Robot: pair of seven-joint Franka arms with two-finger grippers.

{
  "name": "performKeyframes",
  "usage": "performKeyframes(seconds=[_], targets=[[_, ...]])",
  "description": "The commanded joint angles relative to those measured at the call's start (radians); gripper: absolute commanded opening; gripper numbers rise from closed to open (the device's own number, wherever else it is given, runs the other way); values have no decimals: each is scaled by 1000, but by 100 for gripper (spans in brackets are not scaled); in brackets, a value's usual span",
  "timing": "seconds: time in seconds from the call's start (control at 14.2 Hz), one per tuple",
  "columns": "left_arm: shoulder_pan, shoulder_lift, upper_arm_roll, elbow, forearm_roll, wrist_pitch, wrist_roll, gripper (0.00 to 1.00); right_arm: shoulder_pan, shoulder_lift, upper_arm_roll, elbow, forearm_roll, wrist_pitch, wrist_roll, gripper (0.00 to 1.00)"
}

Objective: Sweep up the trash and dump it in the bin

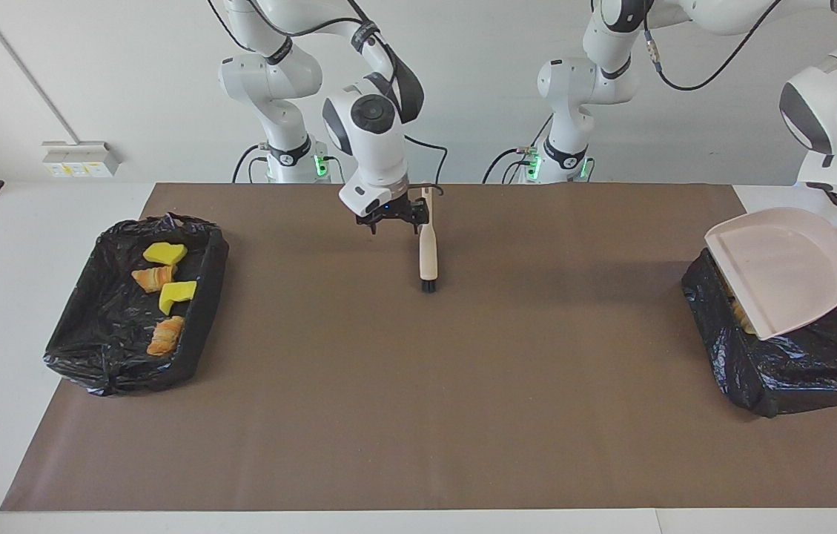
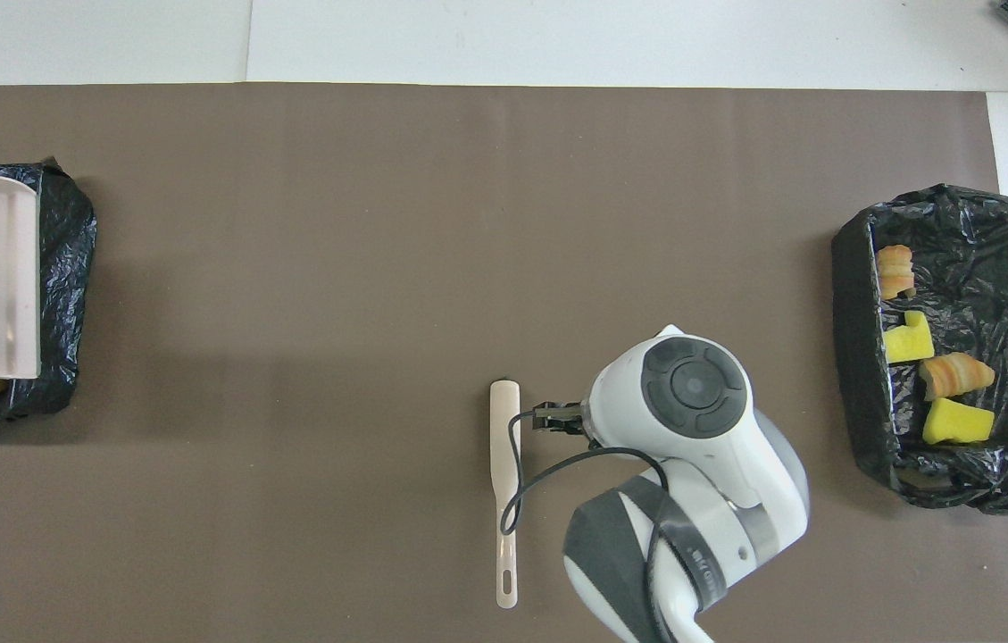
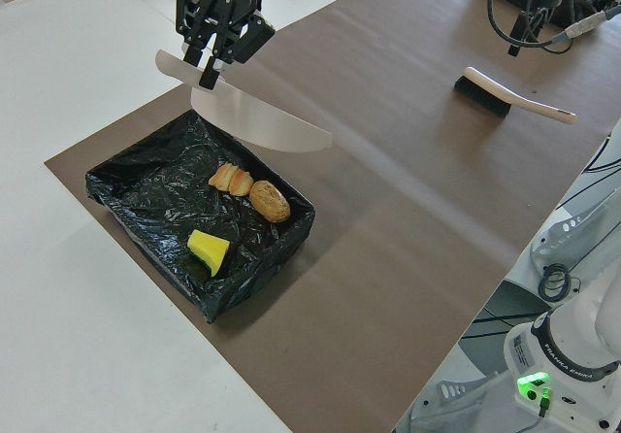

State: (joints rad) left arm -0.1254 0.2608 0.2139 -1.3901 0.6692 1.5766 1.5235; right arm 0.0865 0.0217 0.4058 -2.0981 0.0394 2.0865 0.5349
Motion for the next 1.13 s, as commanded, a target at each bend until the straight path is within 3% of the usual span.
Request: performKeyframes(seconds=[0.0,0.35,0.56,0.84,1.06], targets=[[3,-21,-92,-30,-98,-98,-283,0,9,9,-117,100,-81,-63,-84,100],[0,-20,-269,-145,-305,-118,-762,0,13,6,-303,220,-167,-129,-209,100],[-7,-3,-436,-214,-342,-40,-1211,0,10,-8,-409,326,-150,-248,-379,100],[-16,34,-574,-228,-413,51,-1550,0,4,-68,-473,446,-145,-468,-501,100],[-63,109,-623,-211,-468,159,-1829,0,3,-89,-508,507,-141,-592,-549,100]])
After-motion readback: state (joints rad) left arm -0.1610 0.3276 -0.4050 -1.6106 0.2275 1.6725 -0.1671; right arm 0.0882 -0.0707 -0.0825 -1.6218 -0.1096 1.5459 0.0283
